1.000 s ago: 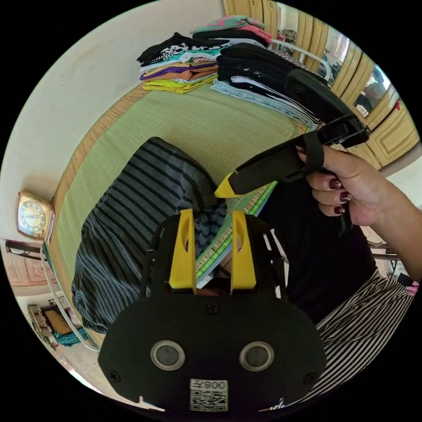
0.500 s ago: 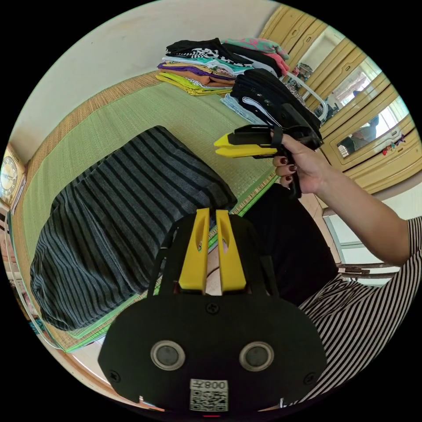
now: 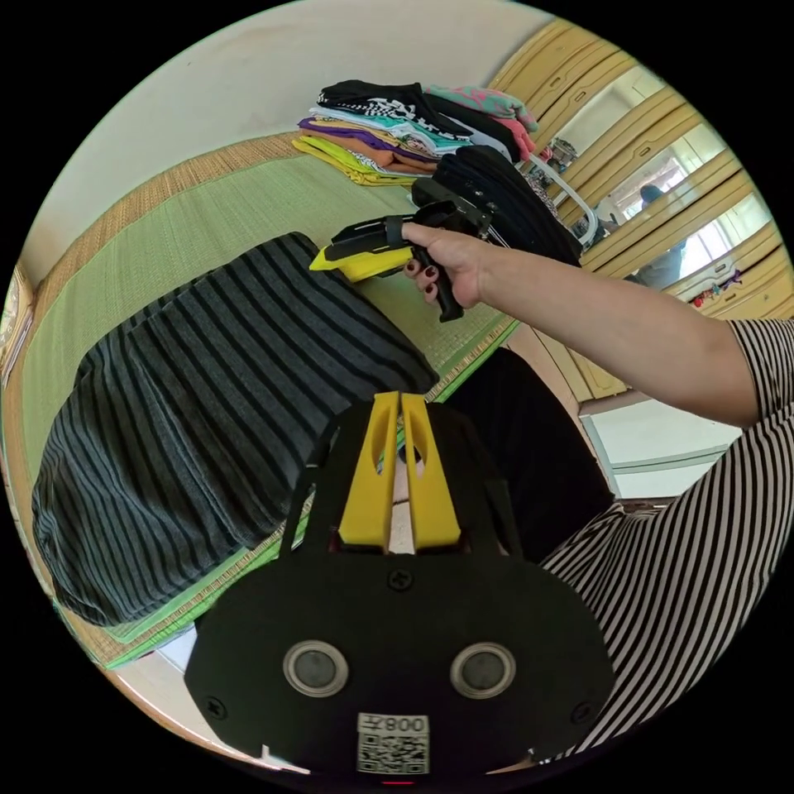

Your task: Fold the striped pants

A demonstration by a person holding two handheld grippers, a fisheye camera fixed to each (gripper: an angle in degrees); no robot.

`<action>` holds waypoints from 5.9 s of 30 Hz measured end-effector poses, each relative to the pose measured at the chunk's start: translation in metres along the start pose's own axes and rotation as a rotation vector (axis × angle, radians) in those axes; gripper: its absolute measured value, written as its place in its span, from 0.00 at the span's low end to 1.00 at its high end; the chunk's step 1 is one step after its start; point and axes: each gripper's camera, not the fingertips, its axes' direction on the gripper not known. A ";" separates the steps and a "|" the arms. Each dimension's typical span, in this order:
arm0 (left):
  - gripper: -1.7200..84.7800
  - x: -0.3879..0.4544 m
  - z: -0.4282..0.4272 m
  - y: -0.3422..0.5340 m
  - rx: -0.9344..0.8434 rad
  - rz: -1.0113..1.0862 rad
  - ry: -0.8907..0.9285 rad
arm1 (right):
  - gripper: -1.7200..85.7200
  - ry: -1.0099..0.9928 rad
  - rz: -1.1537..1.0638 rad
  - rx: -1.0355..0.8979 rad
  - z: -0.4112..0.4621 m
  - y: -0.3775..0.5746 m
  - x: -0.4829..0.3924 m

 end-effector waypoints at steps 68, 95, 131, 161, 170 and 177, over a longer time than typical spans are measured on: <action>0.09 -0.236 -0.022 0.183 0.155 0.120 0.240 | 0.05 -0.075 -0.038 0.238 -0.086 0.027 -0.204; 0.09 -0.644 -0.100 0.572 0.818 -0.541 0.376 | 0.02 0.029 -0.400 -0.007 0.246 -0.083 -0.637; 0.06 -0.824 0.007 0.763 1.053 -1.012 0.407 | 0.02 0.644 -0.876 -0.353 0.575 -0.037 -0.814; 0.02 -0.772 0.034 0.662 0.820 -0.871 0.180 | 0.02 0.337 -0.690 -0.287 0.501 -0.065 -0.784; 0.02 -0.762 0.062 0.630 0.674 -0.873 0.144 | 0.02 0.373 -0.645 -0.500 0.444 0.072 -0.671; 0.02 -0.741 0.062 0.616 0.671 -0.878 0.113 | 0.02 0.365 -0.637 -0.531 0.435 0.061 -0.647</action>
